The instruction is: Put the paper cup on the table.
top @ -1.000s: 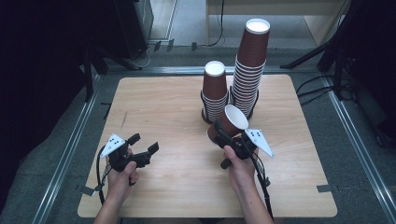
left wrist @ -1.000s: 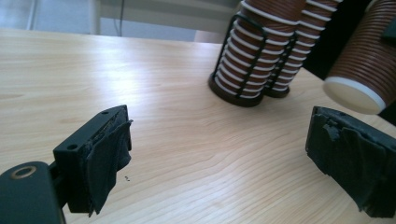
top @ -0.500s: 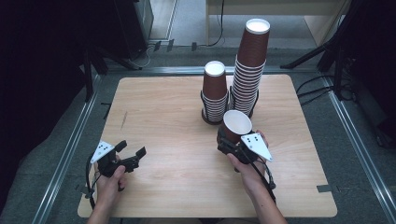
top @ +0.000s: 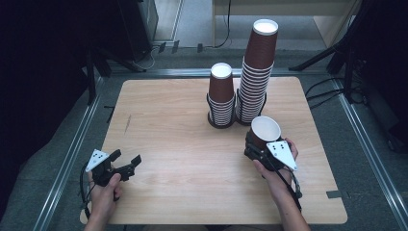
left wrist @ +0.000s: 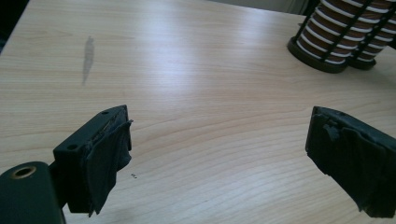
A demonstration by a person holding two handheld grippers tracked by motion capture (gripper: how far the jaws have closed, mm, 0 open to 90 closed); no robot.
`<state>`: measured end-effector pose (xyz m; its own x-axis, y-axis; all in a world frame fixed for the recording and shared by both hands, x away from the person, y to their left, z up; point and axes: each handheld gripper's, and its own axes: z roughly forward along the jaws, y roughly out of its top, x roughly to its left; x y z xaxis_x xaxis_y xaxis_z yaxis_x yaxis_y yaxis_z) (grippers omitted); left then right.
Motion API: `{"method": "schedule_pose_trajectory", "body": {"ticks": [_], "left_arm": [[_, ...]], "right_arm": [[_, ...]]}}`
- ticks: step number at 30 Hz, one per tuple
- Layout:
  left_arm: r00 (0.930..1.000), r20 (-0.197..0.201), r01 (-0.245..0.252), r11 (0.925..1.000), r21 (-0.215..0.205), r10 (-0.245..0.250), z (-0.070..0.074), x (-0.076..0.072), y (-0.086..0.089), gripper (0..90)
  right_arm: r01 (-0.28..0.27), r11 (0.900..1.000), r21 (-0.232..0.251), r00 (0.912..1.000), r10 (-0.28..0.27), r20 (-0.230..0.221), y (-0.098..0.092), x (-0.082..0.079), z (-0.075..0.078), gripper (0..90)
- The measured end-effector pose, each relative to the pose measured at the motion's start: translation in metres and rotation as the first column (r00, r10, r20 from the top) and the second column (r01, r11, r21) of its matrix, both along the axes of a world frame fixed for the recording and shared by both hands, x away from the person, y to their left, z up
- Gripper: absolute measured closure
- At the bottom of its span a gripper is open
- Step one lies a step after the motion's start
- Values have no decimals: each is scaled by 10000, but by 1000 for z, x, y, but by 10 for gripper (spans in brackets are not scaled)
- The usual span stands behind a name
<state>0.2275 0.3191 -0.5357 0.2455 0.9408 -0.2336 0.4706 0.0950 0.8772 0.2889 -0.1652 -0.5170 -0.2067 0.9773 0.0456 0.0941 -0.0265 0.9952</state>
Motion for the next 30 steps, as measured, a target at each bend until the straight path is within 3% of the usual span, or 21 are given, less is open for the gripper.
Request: {"method": "schedule_pose_trajectory", "body": {"ticks": [4, 6, 8, 9, 12, 16, 19, 23, 28, 30], "left_arm": [[9997, -142, -184, 9994, 289, 188, -6, 3, 4, 67], [9996, -168, -223, 9993, 307, 228, -8, 3, 4, 67], [9994, -183, -273, 9991, 336, 279, -9, 3, 4, 67], [9994, -144, -304, 9989, 356, 309, -9, 3, 4, 67], [9992, -82, -389, 9983, 438, 393, -10, 3, 3, 67], [9983, -44, -578, 9978, 325, 579, -11, 3, 4, 67], [9983, -56, -585, 9981, 190, 586, -11, 3, 6, 67], [9982, -48, -599, 9981, 173, 600, -11, 3, 5, 67], [9985, -30, -551, 9984, 102, 551, -12, 4, 6, 68], [9986, -31, -536, 9985, 78, 536, -12, 4, 7, 68]], "right_arm": [[377, 9982, -461, 9991, -367, 217, -13, 7, -2, 113], [669, 9967, -470, 9970, -649, 420, -22, 10, -1, 113], [905, 9954, -309, 9915, -872, 967, -31, 13, -2, 114], [1042, 9939, -358, 9902, -1003, 972, -36, 15, -2, 114], [1355, 9878, -763, 9887, -1299, 750, -47, 22, -9, 114], [1361, 9877, -775, 9889, -1308, 700, -55, 27, -16, 113], [1391, 9848, -1043, 9886, -1320, 720, -56, 30, -19, 113], [1419, 9747, -1727, 9897, -1362, 446, -54, 37, -25, 113], [1234, 9811, -1491, 9920, -1257, -59, -57, 41, -27, 112], [1359, 9781, -1576, 9895, -1420, -281, -58, 43, -28, 112]]}}
